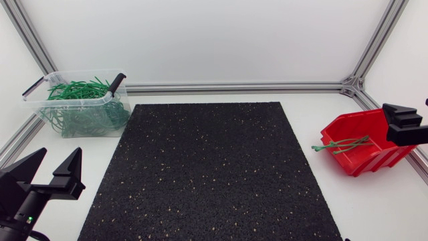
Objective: Take a green cable tie from the red box, thread the tail through the head to close it, then place it in the transparent bin on the left.
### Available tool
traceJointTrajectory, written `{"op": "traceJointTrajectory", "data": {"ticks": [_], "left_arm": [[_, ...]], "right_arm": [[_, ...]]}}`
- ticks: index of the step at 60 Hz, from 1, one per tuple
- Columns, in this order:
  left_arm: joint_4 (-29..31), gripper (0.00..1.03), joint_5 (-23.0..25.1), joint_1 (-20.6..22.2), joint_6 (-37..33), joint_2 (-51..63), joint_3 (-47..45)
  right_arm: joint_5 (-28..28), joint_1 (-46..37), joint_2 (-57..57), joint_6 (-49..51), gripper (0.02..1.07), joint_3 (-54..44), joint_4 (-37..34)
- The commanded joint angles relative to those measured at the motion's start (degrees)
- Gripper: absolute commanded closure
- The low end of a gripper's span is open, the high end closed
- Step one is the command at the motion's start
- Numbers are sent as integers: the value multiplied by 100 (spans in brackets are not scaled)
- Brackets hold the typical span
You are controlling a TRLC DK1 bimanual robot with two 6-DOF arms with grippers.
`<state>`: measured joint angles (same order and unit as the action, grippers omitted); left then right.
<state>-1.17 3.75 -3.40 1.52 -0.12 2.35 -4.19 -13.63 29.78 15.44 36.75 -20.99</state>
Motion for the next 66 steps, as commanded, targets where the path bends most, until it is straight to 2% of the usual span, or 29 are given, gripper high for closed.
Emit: {"op": "traceJointTrajectory", "data": {"ticks": [1, 6, 12, 30, 39, 52, 60, 66], "left_arm": [[99, 4, -32, 41, 68, -14, -235], [108, 4, -32, 41, 68, -14, -235], [108, 4, -32, 41, 68, -14, -235], [108, 4, -41, 50, 68, 3, -235], [108, 4, -41, 41, 68, 12, -235], [108, 4, -41, 41, 68, 21, -235], [108, 4, -41, 50, 68, 30, -235], [108, 4, -41, 50, 68, 30, -235]], "right_arm": [[-337, -386, 722, 662, 7, 394, -256], [-865, -729, 1311, 978, 7, 675, -432], [-1612, -1028, 2137, 1857, 7, 1150, -1144], [-1594, -1028, 3930, 3132, 7, 2090, -2102], [-1497, -1028, 4115, 4037, 8, 2178, -1970], [-1647, -1054, 4827, 5373, 7, 2591, -2198], [-1647, -1081, 5319, 6375, 7, 2934, -3165], [-1638, -1168, 5407, 7016, 9, 2811, -3244]]}}
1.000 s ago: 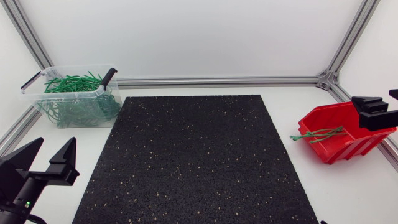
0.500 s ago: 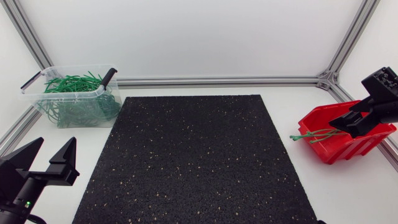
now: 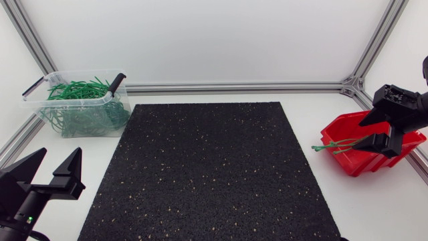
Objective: Take a green cable tie from the red box, thread the tail through the head to close it, then place it in the transparent bin on the left.
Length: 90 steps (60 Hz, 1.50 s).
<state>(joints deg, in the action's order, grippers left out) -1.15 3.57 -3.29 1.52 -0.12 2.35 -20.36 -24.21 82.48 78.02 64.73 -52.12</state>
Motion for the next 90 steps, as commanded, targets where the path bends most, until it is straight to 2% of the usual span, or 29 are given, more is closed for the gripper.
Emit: {"op": "traceJointTrajectory", "data": {"ticks": [1, 19, 36, 43, 50, 58, 60, 62, 74, 79, 90], "left_arm": [[106, 4, -23, 39, 68, 38, -235], [106, 4, -23, 39, 68, 38, -235], [106, 4, -23, 39, 68, 91, -235], [106, 4, -23, 39, 68, 91, -235], [106, 4, -23, 39, 68, 91, -235], [106, 4, -23, 30, 68, 91, -235], [106, 4, -23, 30, 68, 91, -235], [106, 4, -23, 30, 68, 91, -235], [115, 4, -32, 21, 68, 91, -235], [115, 4, -32, 21, 68, 91, -235], [124, 4, -32, 21, 68, 100, -235]], "right_arm": [[-12, -119, 128, 943, 11, -74, -114], [102, -102, -4, 1664, 17, -1112, 712], [102, 30, -399, 1638, 45, -1955, 1749], [94, 56, -575, 1611, 46, -2272, 2171], [102, 100, -707, 1488, 54, -2553, 2628], [102, 153, -803, 1365, 54, -2878, 3199], [120, 197, -821, 1330, 59, -2966, 3392], [120, 215, -830, 1312, 63, -3010, 3463], [217, 267, -856, 1128, 63, -3186, 3937], [243, 259, -891, 1093, 71, -3265, 4166], [322, 241, -909, 1093, 73, -3379, 4447]]}}
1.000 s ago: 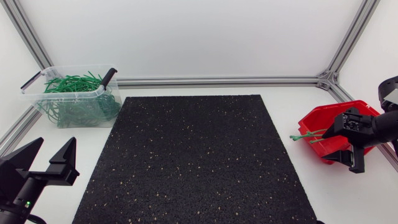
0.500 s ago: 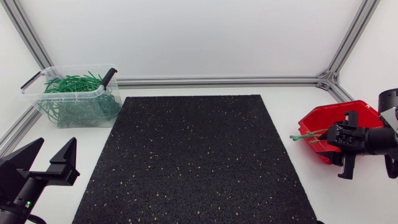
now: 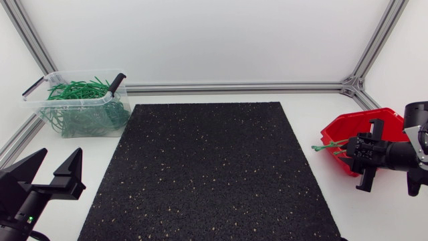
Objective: Take a green cable tie from the red box, thread the tail through the head to close it, then place it in the transparent bin on the left.
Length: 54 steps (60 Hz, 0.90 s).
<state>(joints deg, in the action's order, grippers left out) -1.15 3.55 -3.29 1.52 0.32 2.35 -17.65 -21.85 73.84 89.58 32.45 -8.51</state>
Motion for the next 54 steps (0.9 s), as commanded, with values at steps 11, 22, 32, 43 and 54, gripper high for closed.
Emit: {"op": "traceJointTrajectory", "data": {"ticks": [11, 22, 32, 43, 54], "left_arm": [[124, 4, -30, 21, 68, 56, -235], [132, 4, -30, 21, 68, 65, -235], [124, 4, -30, 21, 68, 65, -235], [132, 4, -30, 21, 68, 65, -235], [141, 4, -39, 4, 68, 65, -226]], "right_arm": [[139, 22, -45, -116, 89, -265, 350], [306, 75, -125, -187, 101, -371, 640], [341, 93, -388, -231, 101, -379, 588], [280, 110, -916, -336, 101, -142, -36], [192, 146, -1083, -327, 101, -98, -318]]}}
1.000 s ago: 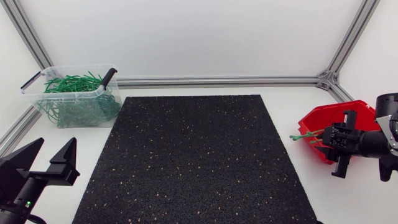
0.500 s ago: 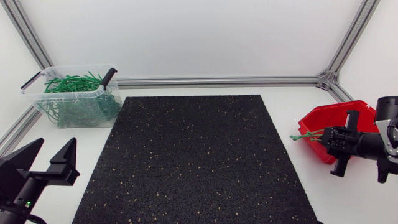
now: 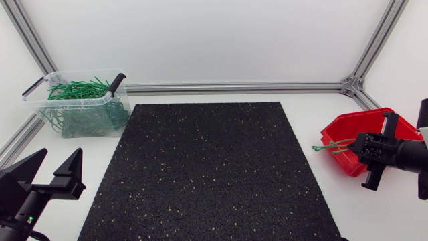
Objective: Take a green cable tie from the red box, thread the tail through the head to close it, then place it in the transparent bin on the left.
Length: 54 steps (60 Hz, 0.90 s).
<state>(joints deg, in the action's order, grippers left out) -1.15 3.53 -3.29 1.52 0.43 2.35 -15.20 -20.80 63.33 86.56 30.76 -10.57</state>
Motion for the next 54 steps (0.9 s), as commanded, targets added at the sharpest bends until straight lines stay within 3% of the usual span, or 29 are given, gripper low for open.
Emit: {"op": "traceJointTrajectory", "data": {"ticks": [1, 5, 10, 16, 45, 54], "left_arm": [[141, 4, -37, 4, 68, 54, -226], [141, 4, -45, 13, 68, 54, -226], [141, 4, -37, 13, 68, 54, -226], [141, 4, -45, 21, 68, 54, -226], [150, 4, -45, 21, 68, 80, -235], [150, 4, -45, 21, 68, 80, -226]], "right_arm": [[-53, 41, -31, -26, 101, 70, -112], [-53, 32, -5, -8, 93, 53, -112], [-44, -30, 21, 18, 61, 26, -112], [-44, -65, 48, 45, 51, -35, -86], [-44, -144, 496, 89, 51, -492, 573], [-53, -144, 549, 10, 57, -510, 767]]}}
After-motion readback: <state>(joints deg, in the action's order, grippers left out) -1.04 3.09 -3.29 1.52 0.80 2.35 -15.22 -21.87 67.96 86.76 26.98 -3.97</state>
